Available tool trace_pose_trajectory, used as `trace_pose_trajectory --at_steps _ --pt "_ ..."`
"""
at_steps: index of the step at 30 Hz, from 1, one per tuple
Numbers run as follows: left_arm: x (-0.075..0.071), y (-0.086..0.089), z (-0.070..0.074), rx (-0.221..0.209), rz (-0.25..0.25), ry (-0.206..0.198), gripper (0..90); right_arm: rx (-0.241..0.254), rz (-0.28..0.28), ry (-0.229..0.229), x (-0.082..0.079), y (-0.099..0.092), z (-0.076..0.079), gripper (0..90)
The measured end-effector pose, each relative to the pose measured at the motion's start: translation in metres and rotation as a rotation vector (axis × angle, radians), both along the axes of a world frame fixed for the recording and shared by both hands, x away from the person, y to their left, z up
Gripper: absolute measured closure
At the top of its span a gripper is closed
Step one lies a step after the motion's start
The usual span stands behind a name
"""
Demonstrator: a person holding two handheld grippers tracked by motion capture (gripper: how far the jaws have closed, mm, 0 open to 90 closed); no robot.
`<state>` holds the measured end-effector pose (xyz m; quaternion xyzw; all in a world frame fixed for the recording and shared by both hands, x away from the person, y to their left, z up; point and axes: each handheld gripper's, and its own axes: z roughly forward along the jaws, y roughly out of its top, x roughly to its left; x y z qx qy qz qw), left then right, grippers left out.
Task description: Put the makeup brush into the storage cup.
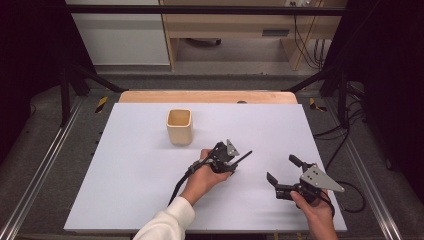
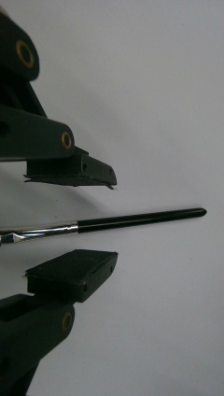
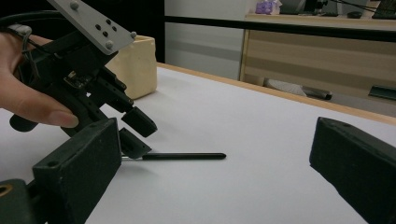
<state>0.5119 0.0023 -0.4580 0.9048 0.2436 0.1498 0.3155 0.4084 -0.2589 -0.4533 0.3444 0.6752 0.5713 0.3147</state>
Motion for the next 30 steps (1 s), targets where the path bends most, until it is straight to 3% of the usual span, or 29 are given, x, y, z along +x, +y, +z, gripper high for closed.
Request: trace_pose_trajectory --at_steps 13,25,30 --pt "0.0011 0.0007 -0.0022 0.028 -0.001 0.039 67.4 0.004 -0.005 0.004 0.0001 -0.0003 -0.0002 2.4" --pt "0.0039 0.0022 -0.0058 0.028 0.005 0.075 73.3 -0.001 -0.002 0.008 0.0002 -0.0001 -0.0004 2.4" --pt "0.0038 0.0020 -0.0067 0.028 0.013 0.077 81.6 0.000 0.000 0.007 0.0006 0.0000 -0.0007 2.4"
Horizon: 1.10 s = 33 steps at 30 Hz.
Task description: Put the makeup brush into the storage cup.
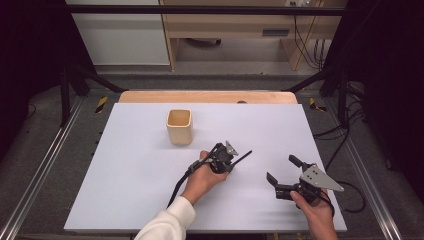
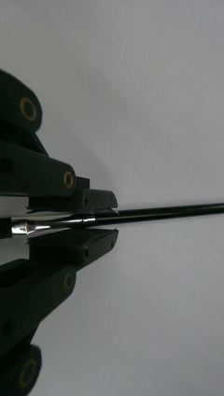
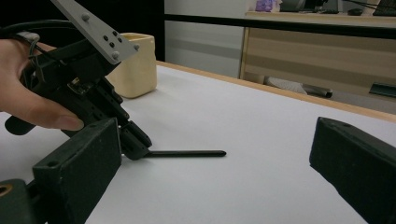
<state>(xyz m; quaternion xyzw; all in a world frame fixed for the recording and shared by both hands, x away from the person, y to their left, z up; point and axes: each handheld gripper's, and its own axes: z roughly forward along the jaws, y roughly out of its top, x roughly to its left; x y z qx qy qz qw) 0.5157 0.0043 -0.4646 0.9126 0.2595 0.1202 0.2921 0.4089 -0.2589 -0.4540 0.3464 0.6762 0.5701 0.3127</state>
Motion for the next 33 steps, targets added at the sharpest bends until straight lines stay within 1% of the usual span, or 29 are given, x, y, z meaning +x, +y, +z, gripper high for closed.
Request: trace_pose_trajectory --at_steps 2,6,7,9,11,13,14,15,16,20,21,23,26,29,30,33 --pt "0.000 0.001 -0.001 -0.014 0.006 0.010 82.8 -0.001 0.000 0.002 0.000 0.000 0.000 2.4" --pt "0.000 0.002 0.000 -0.012 0.004 0.011 83.6 -0.001 -0.002 0.001 0.000 0.000 0.000 2.2" --pt "0.000 0.002 0.000 -0.007 0.002 0.001 83.7 -0.001 -0.001 0.002 0.000 0.000 0.000 2.2" --pt "0.000 0.003 0.000 -0.008 0.002 0.000 83.8 0.000 -0.001 0.005 0.000 0.000 0.000 2.2" --pt "-0.001 0.006 0.002 -0.023 0.004 -0.009 83.9 0.001 -0.002 0.007 0.000 0.001 0.000 2.2" --pt "-0.001 0.009 0.005 -0.029 -0.001 -0.008 83.9 0.001 -0.001 0.007 0.000 0.001 0.000 2.2" --pt "-0.001 0.010 0.006 -0.028 0.000 -0.015 83.9 0.001 -0.002 0.007 0.000 0.001 0.000 2.2" --pt "-0.001 0.012 0.008 -0.027 -0.005 -0.011 84.0 -0.002 -0.003 0.004 0.000 0.001 0.000 2.2" --pt "-0.001 0.014 0.009 -0.029 -0.002 -0.018 84.0 -0.003 -0.002 0.002 0.000 0.002 0.000 2.2" --pt "-0.001 0.020 0.015 -0.036 -0.007 -0.010 84.1 -0.011 0.000 0.000 0.000 0.003 0.000 2.3" --pt "-0.002 0.023 0.018 -0.046 -0.006 -0.015 84.1 -0.016 0.001 0.000 0.000 0.004 0.000 2.3" --pt "-0.003 0.026 0.022 -0.046 -0.011 -0.016 84.1 -0.019 0.001 -0.001 0.000 0.005 0.000 2.3" --pt "-0.004 0.028 0.027 -0.046 -0.013 -0.026 84.1 -0.026 0.003 0.001 -0.001 0.007 0.000 2.3" --pt "-0.005 0.030 0.033 -0.045 -0.019 -0.026 84.1 -0.035 0.006 -0.002 0.000 0.009 0.000 2.3" --pt "-0.006 0.031 0.035 -0.051 -0.020 -0.025 84.2 -0.036 0.008 0.001 -0.001 0.010 0.000 2.3" --pt "-0.006 0.033 0.040 -0.051 -0.030 -0.030 84.1 -0.053 0.005 -0.007 -0.001 0.012 0.000 2.3"
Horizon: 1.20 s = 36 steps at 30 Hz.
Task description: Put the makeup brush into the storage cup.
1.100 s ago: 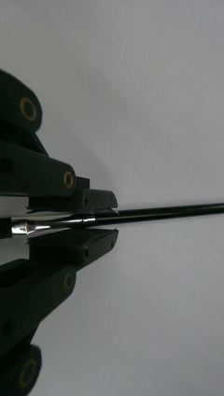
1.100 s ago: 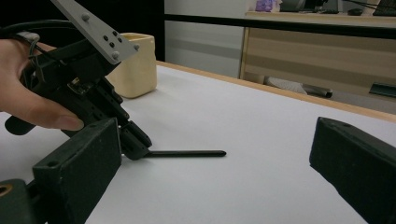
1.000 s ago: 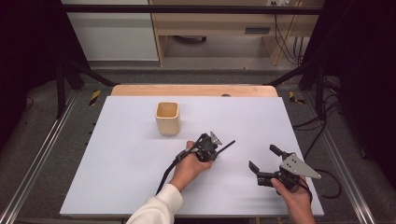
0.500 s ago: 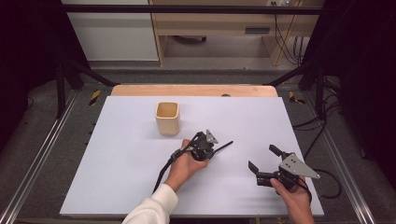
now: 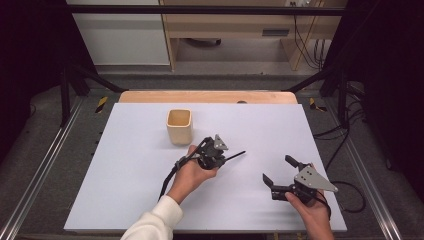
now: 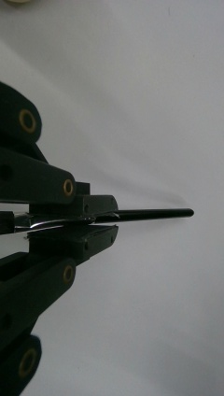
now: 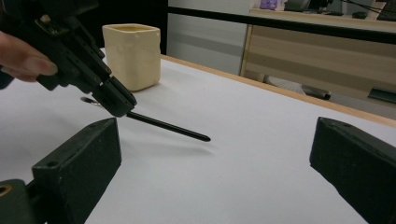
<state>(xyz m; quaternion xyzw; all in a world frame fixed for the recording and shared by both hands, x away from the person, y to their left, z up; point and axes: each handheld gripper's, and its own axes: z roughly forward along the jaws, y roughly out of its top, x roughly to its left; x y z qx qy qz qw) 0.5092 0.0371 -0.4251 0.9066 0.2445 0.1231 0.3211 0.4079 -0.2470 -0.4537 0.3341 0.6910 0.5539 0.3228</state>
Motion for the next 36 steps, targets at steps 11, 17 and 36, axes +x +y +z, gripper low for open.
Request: trace_pose_trajectory --at_steps 11,17,36 --pt "-0.001 0.010 0.015 0.004 -0.026 -0.003 84.1 -0.121 0.017 -0.045 0.000 0.016 0.001 2.3" --pt "-0.003 0.017 0.022 -0.005 -0.036 -0.006 84.1 -0.191 0.024 -0.079 0.000 0.025 0.002 3.0" --pt "0.003 0.039 0.048 -0.015 -0.040 -0.015 84.1 -0.392 0.068 -0.108 0.030 0.068 0.010 8.2"
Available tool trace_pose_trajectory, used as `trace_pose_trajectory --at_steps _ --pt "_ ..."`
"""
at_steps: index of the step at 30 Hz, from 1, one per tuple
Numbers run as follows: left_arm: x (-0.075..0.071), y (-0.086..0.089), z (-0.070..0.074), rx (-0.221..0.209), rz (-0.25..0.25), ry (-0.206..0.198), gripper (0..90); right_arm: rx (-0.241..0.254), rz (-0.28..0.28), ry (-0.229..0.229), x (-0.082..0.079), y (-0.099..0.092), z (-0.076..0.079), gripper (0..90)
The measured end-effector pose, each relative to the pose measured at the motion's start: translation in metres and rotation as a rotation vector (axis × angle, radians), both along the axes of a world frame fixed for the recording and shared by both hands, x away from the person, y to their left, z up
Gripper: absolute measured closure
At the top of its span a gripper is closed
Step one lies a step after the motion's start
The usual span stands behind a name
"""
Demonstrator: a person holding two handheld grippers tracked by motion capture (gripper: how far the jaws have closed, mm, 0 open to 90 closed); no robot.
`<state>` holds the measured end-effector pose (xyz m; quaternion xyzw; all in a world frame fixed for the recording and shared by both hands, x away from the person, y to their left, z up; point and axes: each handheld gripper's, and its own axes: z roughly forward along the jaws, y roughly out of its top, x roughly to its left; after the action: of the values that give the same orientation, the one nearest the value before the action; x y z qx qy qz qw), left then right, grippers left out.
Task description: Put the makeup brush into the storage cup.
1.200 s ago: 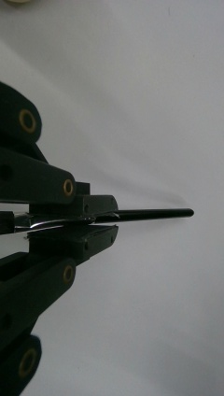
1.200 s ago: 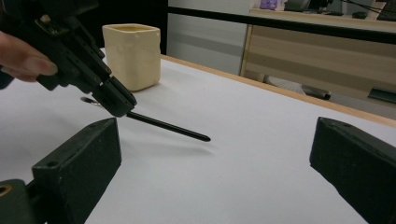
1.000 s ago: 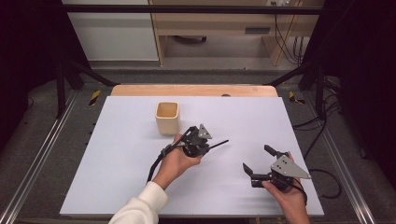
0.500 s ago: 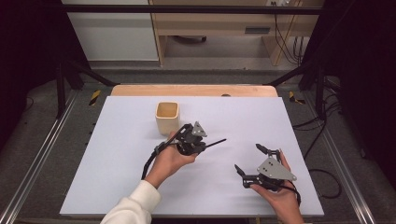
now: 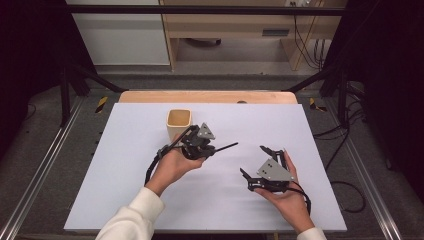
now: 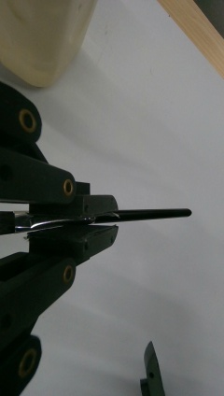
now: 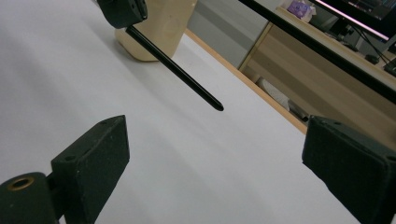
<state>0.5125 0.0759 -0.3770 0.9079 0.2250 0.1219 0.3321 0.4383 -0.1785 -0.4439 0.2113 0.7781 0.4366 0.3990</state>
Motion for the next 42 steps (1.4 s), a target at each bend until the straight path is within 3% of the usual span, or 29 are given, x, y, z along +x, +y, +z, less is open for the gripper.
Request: trace_pose_trajectory --at_steps 3,4,6,7,29,32,42 --pt "-0.001 0.002 0.000 0.004 -0.001 -0.001 84.1 -0.029 0.014 -0.014 0.002 0.007 0.001 9.5" --pt "-0.002 0.004 0.001 0.008 -0.003 -0.001 84.1 -0.065 0.024 -0.034 0.004 0.013 0.002 11.4" --pt "-0.002 0.004 0.002 0.009 -0.006 -0.002 84.1 -0.076 0.026 -0.041 0.004 0.016 0.002 12.7" --pt "-0.003 0.005 0.002 0.006 -0.007 0.000 84.1 -0.109 0.031 -0.058 0.005 0.022 0.003 13.9" --pt "-0.015 0.011 0.005 0.004 -0.036 -0.003 84.1 -0.215 0.068 -0.103 0.008 0.048 0.002 24.7" --pt "-0.016 0.009 0.004 0.010 -0.044 0.004 84.1 -0.259 0.092 -0.117 0.009 0.054 0.001 28.8" --pt "-0.020 0.002 0.001 0.017 -0.070 0.007 84.1 -0.335 0.128 -0.128 0.009 0.064 -0.004 40.9"
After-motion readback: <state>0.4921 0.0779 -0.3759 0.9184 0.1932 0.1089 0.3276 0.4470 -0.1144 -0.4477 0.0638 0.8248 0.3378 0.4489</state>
